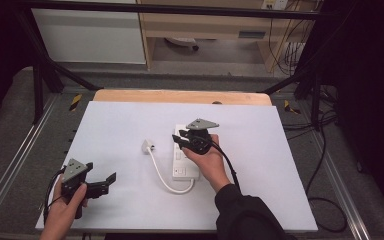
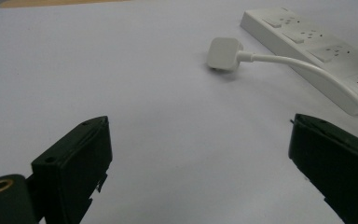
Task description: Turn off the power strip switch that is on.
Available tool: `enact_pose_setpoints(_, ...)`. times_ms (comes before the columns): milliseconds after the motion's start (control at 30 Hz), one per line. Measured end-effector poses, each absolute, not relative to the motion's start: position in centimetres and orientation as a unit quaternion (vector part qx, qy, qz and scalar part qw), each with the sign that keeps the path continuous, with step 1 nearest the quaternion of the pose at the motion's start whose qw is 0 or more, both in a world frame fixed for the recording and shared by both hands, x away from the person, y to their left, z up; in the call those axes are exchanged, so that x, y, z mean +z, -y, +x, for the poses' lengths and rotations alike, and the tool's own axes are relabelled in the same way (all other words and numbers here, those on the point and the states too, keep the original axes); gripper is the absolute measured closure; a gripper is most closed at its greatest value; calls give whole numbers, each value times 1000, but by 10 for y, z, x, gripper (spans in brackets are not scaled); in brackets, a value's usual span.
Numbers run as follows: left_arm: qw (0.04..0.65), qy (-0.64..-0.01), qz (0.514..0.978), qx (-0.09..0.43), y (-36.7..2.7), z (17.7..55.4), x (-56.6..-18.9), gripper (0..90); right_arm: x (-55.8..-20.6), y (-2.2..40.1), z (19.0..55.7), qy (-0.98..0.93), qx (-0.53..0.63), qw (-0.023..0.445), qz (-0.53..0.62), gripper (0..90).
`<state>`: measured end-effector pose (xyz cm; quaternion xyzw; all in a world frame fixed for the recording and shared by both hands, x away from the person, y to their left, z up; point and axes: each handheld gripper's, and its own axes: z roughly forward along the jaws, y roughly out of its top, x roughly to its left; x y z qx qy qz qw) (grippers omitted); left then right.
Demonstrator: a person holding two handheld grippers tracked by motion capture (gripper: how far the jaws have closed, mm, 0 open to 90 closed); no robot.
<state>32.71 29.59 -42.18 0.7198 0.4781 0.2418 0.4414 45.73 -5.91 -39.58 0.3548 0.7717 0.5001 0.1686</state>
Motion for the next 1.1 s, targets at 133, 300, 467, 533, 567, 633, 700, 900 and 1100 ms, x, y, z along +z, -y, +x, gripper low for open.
enact_pose_setpoints(133,441,-476,721,241,-295,327,-422,59,-395,60,457,-771,495,169,362,484)
enact_pose_setpoints(300,441,-479,719,241,-296,327,-422,59,-392,60,454,-769,497,171,365,360)
enact_pose_setpoints(467,443,-481,717,242,-297,327,-422,59,-385,60,451,-766,499,174,367,225)
enact_pose_setpoints(533,444,-481,717,240,-297,327,-421,59,-382,59,450,-765,497,178,370,172)
enact_pose_setpoints(567,444,-481,717,240,-297,327,-421,59,-381,60,450,-765,497,180,369,151)
enact_pose_setpoints(633,446,-481,716,240,-297,327,-421,59,-379,60,451,-764,496,184,370,105)
enact_pose_setpoints(700,446,-482,715,240,-298,327,-421,59,-378,60,452,-762,494,192,372,85)
enact_pose_setpoints(900,447,-484,713,239,-299,327,-421,59,-375,61,452,-747,488,216,397,58)
enact_pose_setpoints(1100,447,-484,713,239,-299,326,-421,59,-368,68,451,-748,489,205,398,47)
